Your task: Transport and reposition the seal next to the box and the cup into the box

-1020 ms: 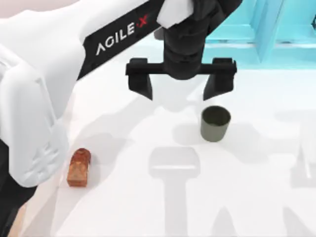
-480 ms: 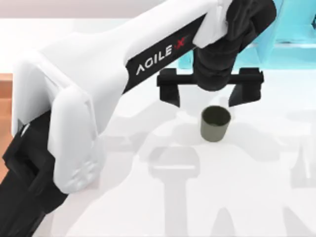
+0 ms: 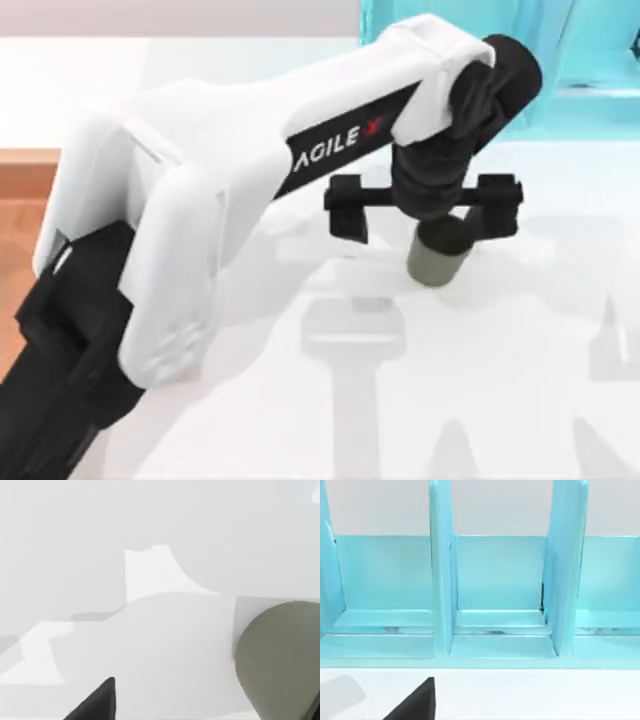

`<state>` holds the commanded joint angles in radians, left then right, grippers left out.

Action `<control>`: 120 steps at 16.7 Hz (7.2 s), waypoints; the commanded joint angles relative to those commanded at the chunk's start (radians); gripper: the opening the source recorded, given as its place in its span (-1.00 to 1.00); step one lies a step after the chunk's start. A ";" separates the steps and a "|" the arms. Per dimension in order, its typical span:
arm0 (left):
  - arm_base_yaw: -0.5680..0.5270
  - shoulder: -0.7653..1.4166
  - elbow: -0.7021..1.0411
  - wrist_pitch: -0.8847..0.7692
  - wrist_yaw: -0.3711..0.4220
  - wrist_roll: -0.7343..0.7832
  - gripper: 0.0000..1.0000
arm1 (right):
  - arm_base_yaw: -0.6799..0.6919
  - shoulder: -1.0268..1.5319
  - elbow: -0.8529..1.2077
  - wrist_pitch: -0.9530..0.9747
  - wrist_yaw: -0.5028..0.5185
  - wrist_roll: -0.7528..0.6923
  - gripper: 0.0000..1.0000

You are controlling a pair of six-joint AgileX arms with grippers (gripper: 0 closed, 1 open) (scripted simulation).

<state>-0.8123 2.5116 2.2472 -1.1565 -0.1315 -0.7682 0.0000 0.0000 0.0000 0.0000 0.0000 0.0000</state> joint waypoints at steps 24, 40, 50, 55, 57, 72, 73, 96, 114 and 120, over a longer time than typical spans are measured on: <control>0.004 0.010 -0.046 0.051 0.001 0.004 -1.00 | 0.000 0.000 0.000 0.000 0.000 0.000 1.00; 0.164 -0.344 -0.259 -0.069 0.022 0.164 -1.00 | 0.000 0.000 0.000 0.000 0.000 0.000 1.00; 0.371 -0.465 -0.414 -0.059 0.039 0.375 -1.00 | 0.000 0.000 0.000 0.000 0.000 0.000 1.00; 0.733 -0.684 -0.695 -0.032 0.076 0.730 -1.00 | 0.000 0.000 0.000 0.000 0.000 0.000 1.00; 0.900 -0.786 -0.824 -0.016 0.092 0.893 -1.00 | 0.000 0.000 0.000 0.000 0.000 0.000 1.00; 1.334 -1.096 -1.213 0.060 0.141 1.333 -1.00 | 0.000 0.000 0.000 0.000 0.000 0.000 1.00; 1.329 -1.091 -1.224 0.078 0.144 1.337 -1.00 | 0.000 0.000 0.000 0.000 0.000 0.000 1.00; 1.314 -1.036 -1.413 0.324 0.138 1.303 0.51 | 0.000 0.000 0.000 0.000 0.000 0.000 1.00; 1.297 -1.076 -1.329 0.218 0.129 1.300 1.00 | 0.000 0.000 0.000 0.000 0.000 0.000 1.00; 1.302 -1.106 -1.154 -0.016 0.109 1.299 1.00 | 0.000 0.000 0.000 0.000 0.000 0.000 1.00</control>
<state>0.4896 1.4052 1.0928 -1.1729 -0.0228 0.5304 0.0000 0.0000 0.0000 0.0000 0.0000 0.0000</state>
